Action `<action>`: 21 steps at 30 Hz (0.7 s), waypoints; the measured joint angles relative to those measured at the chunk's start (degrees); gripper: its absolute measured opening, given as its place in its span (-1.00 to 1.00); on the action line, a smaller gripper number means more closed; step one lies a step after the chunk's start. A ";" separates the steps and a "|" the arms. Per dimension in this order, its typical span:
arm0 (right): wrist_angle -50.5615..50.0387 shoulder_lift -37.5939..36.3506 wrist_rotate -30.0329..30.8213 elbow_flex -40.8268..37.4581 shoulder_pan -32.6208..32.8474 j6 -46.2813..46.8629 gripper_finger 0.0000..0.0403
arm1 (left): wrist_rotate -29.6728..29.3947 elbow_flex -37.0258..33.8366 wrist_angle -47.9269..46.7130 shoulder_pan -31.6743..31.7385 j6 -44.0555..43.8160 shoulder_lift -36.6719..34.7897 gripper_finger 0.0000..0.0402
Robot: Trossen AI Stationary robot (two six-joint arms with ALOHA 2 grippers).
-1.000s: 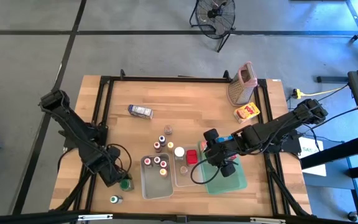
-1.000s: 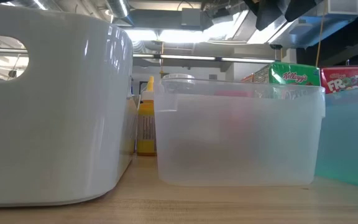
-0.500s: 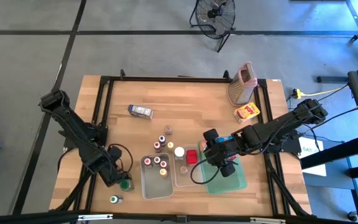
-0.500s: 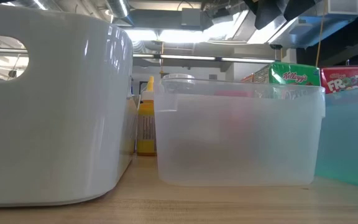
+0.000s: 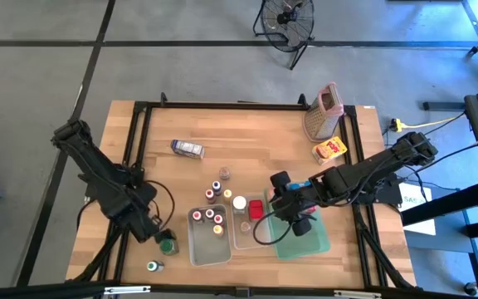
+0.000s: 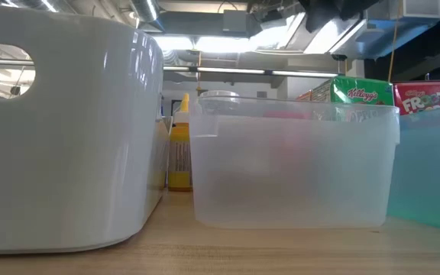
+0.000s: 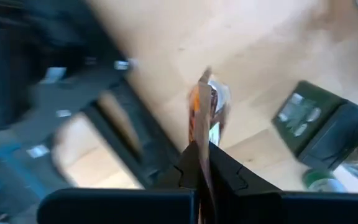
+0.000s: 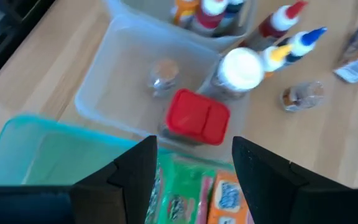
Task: Pick & Place Kitchen Items
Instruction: Put the orange seasoning pack into the white bin
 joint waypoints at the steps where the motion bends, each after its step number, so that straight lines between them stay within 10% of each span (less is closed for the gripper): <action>1: 0.92 0.00 1.05 0.00 -0.25 0.94 0.04 | -0.02 1.62 -2.68 0.25 0.03 0.00 -0.99; 21: 20.85 -0.09 3.09 0.00 -7.26 -1.38 0.04 | -19.22 13.68 -2.94 14.19 35.48 5.88 -0.99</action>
